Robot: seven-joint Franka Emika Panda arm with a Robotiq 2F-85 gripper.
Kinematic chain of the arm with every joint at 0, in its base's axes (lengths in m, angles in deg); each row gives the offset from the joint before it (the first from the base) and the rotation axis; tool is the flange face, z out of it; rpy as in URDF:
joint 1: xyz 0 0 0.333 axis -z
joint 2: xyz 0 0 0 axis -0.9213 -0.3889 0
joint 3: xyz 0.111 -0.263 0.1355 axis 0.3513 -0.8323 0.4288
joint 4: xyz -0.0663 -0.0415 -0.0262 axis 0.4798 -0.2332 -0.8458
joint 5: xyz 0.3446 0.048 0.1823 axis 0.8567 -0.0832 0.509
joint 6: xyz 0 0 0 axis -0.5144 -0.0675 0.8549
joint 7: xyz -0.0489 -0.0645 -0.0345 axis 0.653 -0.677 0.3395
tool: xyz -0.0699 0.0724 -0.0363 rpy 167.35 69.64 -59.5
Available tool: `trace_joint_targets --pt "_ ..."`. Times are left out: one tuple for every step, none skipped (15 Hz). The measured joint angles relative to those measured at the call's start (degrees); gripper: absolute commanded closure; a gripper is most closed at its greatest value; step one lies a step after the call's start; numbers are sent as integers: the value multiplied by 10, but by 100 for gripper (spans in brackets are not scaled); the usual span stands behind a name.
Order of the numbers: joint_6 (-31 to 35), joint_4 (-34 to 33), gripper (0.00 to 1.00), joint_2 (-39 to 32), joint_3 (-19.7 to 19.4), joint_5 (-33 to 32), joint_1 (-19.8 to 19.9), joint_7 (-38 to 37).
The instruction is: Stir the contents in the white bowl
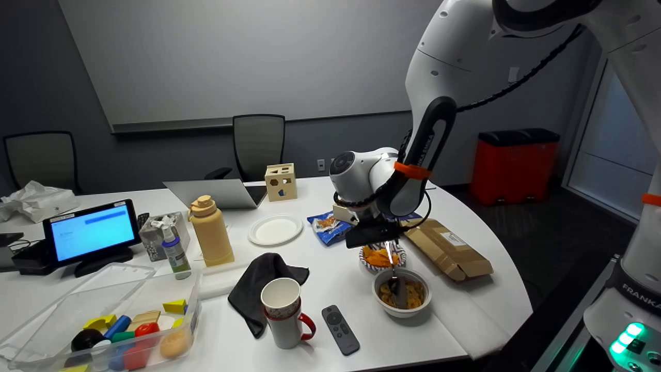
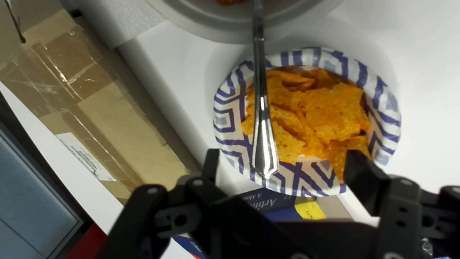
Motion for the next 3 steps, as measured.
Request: trace_joint_targets --pt "0 -1 0 0 -1 3 -2 8" --pt "0 -2 0 0 -2 5 -4 17" --pt "0 -2 0 0 -3 6 -6 25"
